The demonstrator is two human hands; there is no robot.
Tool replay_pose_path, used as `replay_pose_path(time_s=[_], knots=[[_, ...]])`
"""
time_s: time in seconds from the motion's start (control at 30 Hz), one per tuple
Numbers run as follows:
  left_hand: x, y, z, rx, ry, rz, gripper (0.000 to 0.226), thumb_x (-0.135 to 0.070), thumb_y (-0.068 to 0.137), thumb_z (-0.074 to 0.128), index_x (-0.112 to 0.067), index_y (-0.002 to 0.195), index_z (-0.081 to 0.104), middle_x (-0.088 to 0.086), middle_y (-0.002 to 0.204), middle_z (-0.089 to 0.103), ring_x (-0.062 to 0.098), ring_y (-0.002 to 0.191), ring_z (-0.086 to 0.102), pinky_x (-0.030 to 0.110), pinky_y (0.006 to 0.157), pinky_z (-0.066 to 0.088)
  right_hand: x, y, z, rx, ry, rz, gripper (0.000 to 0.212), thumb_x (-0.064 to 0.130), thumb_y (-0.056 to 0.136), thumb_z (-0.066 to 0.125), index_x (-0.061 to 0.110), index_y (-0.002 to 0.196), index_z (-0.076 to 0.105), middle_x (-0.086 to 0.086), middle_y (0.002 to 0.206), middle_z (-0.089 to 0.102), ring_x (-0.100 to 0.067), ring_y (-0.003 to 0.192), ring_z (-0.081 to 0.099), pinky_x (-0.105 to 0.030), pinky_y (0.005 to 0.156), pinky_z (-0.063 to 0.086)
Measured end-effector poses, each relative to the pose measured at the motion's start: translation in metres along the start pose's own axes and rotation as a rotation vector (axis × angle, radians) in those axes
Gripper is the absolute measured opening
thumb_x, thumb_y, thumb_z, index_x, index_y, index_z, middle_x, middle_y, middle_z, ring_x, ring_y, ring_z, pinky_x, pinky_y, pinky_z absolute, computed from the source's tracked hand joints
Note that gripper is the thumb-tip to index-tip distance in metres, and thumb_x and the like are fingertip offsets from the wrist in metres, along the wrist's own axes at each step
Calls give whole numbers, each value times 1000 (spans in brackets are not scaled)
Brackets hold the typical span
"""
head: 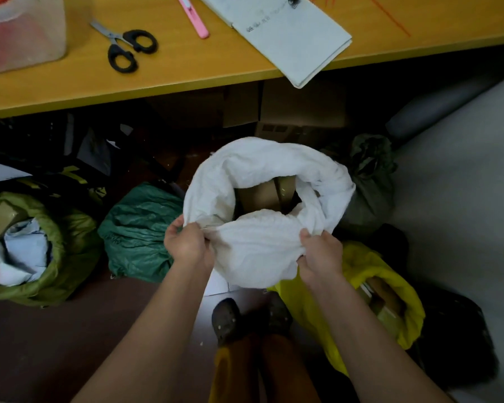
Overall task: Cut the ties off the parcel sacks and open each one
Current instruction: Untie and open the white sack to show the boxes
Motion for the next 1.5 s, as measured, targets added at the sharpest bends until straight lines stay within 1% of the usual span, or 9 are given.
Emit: replay_pose_path(time_s=[0.23,0.4,0.5,0.7,0.8,0.9,1.07,1.17,1.5], knots=[[3,-11,-2,2,326,-49,35,0,89,52,-5,123,55,19,125,59,24,96,59,44,95,52,0,-4,-8,14,87,-94,18,-1,96,49,4,101,65,-6,87,65,-11,70,62,-16,52,52],[9,-39,-6,194,623,-397,94,-46,72,79,-42,143,18,5,137,34,41,120,43,61,87,47,-5,-12,-14,42,154,-94,24,-2,97,48,11,101,68,-6,95,69,-17,81,66,-22,58,55],[25,-48,-4,212,598,-497,102,-32,76,80,-41,144,5,9,145,24,49,124,36,71,71,46,-9,-16,-12,55,159,-99,25,-4,96,48,10,97,68,-8,94,69,-21,84,67,-29,69,58],[54,-38,-6,292,304,-380,72,21,86,38,-12,147,24,19,133,47,30,96,55,47,72,56,-16,-11,-18,84,95,-104,23,-5,93,48,7,100,66,-20,108,67,-26,89,65,-35,78,55],[47,-43,-6,153,125,-186,82,27,76,38,-28,136,30,9,115,49,30,96,58,57,80,53,-18,-8,-18,71,96,-57,19,9,93,58,6,110,65,-24,114,65,-28,96,64,-45,89,54],[41,-48,-8,127,40,-136,77,27,77,34,-28,131,36,7,113,52,33,104,59,60,87,51,-25,-9,-16,52,-114,-64,50,38,87,69,12,128,56,-7,120,63,-25,108,62,-46,95,53],[37,-46,-10,114,-4,-146,74,24,81,31,-28,133,37,11,129,51,35,112,58,59,91,49,-37,-6,-22,-32,-329,-32,53,35,94,57,15,141,43,-6,137,51,-28,121,51,-49,102,47],[41,-43,-14,146,16,-175,74,25,79,27,-29,127,40,10,123,53,36,111,58,58,92,49,-43,-4,-23,21,-30,110,44,23,97,56,13,138,44,-8,133,50,-33,119,52,-56,90,52],[36,-24,-23,171,152,-232,78,26,78,30,-18,141,26,10,111,45,33,99,55,57,90,50,-47,-5,-4,87,427,34,28,8,100,49,11,127,54,-11,122,62,-25,109,61,-36,90,53]])
Point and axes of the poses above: each hand's wrist, its own y-axis towards the middle knuckle, its own z-axis out of the palm, x = y × z, the point moved 1 cm from there along y, towards the middle knuckle
